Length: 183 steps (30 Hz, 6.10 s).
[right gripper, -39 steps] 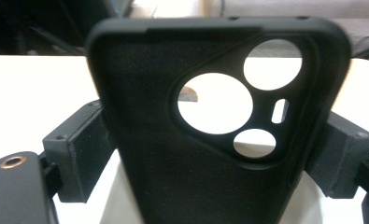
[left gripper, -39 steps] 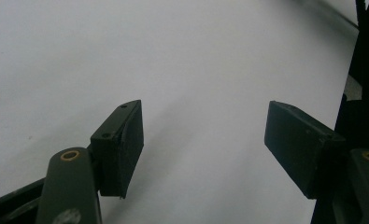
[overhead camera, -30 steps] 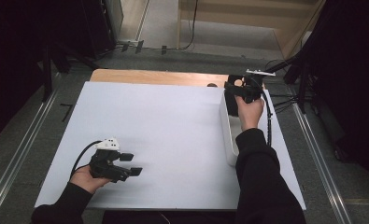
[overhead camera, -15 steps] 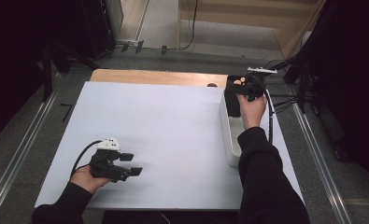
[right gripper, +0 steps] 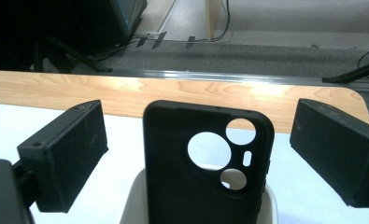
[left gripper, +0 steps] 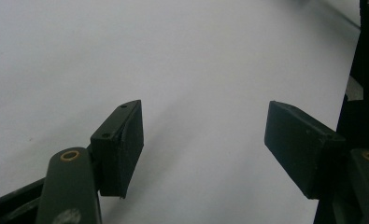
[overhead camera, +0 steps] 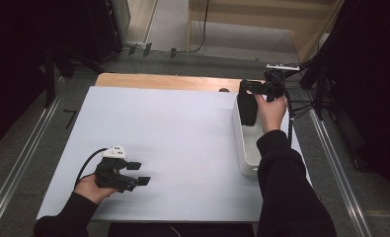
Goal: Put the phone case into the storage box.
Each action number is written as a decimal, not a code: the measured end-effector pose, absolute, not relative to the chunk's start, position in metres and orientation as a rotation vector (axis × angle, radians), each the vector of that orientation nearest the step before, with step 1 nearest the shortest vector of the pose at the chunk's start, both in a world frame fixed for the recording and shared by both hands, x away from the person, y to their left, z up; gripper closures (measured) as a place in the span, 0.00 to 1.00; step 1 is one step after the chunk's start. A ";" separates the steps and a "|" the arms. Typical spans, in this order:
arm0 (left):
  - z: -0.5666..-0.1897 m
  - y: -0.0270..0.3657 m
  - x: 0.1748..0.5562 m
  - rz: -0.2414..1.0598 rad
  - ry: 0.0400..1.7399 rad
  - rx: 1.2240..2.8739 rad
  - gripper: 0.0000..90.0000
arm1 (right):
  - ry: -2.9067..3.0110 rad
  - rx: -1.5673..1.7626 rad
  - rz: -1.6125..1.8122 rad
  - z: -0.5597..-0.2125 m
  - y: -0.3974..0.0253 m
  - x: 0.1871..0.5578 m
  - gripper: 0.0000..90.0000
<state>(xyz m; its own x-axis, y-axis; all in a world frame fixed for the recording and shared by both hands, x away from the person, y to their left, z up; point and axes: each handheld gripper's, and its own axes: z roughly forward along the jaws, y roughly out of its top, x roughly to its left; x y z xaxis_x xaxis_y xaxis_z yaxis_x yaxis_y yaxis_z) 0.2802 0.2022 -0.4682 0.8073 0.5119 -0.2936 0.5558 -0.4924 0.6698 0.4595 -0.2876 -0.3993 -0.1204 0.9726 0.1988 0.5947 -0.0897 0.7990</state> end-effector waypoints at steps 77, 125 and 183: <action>-0.467 0.203 0.285 -0.119 0.759 2.217 0.32 | 2.173 1.415 1.332 -0.404 -0.223 0.337 0.15; -0.467 0.201 0.284 -0.110 0.747 2.236 0.32 | 2.368 1.297 1.368 -0.439 -0.201 0.269 0.15; -0.468 0.199 0.280 -0.113 0.731 2.258 0.32 | 2.591 1.206 1.119 -0.488 -0.221 0.212 0.23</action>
<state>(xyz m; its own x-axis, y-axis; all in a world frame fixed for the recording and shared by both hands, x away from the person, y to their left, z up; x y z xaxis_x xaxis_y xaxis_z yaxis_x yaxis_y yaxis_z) 0.2800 0.1987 -0.4677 0.8332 0.4702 -0.2909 0.5361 -0.5580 0.6335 0.2123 -0.2214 -0.4883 -0.6890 0.6889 0.2253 0.6364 0.4263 0.6429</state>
